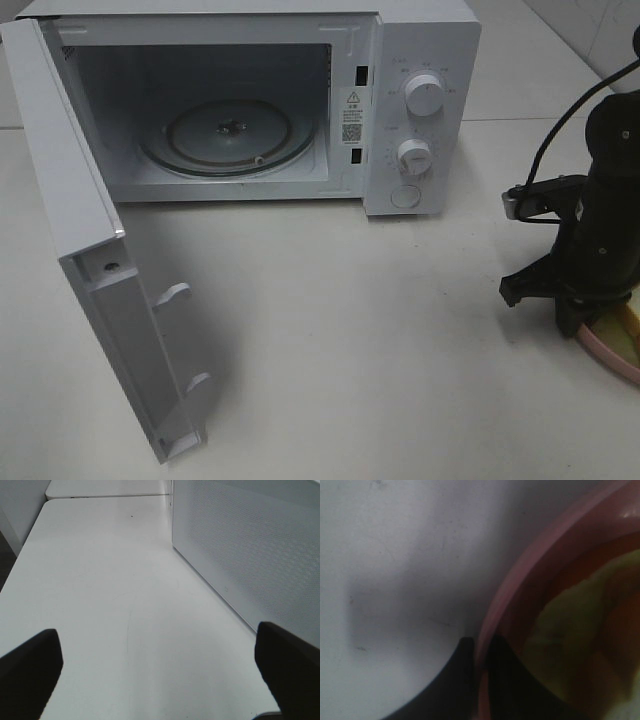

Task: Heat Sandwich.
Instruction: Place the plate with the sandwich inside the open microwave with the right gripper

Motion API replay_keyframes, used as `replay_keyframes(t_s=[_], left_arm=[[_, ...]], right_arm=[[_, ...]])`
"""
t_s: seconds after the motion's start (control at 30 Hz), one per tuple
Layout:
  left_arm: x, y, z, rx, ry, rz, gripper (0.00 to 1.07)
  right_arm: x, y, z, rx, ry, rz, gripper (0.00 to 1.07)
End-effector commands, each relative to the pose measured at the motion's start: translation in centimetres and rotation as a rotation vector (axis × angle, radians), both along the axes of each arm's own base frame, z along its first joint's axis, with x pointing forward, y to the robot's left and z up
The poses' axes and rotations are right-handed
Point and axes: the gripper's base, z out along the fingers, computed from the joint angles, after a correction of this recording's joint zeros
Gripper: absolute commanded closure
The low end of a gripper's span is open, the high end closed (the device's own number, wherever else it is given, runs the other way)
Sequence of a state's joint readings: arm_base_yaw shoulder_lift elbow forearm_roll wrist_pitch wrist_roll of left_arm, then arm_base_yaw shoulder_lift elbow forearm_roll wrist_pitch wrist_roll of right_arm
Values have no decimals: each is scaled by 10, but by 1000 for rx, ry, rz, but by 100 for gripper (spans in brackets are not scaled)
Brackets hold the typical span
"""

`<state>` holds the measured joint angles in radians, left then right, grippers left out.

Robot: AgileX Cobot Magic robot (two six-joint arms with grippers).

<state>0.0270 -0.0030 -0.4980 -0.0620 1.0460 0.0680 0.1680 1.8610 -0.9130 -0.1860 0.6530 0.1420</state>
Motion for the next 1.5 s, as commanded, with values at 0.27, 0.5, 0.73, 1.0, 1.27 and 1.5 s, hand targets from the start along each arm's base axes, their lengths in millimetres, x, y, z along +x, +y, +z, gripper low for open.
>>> replay_keyframes(t_s=[0.27, 0.5, 0.73, 1.0, 1.27, 1.5], left_arm=[[-3, 0, 0, 2, -33, -5, 7], [-3, 0, 0, 2, -33, -5, 7], [-3, 0, 0, 2, -33, -5, 7], [-3, 0, 0, 2, -33, -5, 7], [-3, 0, 0, 2, -33, -5, 7], [-3, 0, 0, 2, -33, -5, 7]], right_arm=[[-3, -7, 1, -73, 32, -39, 107], [-6, 1, 2, -139, 41, 0, 107], [-14, 14, 5, -223, 83, 53, 107], [-21, 27, 7, -280, 119, 113, 107], [-29, 43, 13, -321, 128, 177, 107], [-36, 50, 33, -310, 81, 205, 107]])
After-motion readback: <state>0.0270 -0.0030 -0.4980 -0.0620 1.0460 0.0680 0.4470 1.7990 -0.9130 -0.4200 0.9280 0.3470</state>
